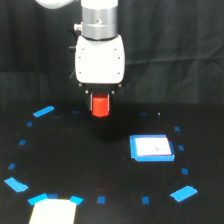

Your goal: Pick up the red object from the table

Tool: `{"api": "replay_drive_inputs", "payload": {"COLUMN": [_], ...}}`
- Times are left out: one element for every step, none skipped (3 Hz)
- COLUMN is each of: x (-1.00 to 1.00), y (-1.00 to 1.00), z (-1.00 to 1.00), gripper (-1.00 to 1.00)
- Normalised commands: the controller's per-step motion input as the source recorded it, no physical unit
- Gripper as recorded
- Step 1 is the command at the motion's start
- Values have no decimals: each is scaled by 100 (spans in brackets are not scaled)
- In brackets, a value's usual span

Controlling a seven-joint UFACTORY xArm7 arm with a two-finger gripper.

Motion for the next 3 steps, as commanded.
{"api": "replay_drive_inputs", "payload": {"x": [8, -6, -2], "y": [0, -12, 31], "z": [100, 79, 34], "gripper": [-90, -100, -100]}}
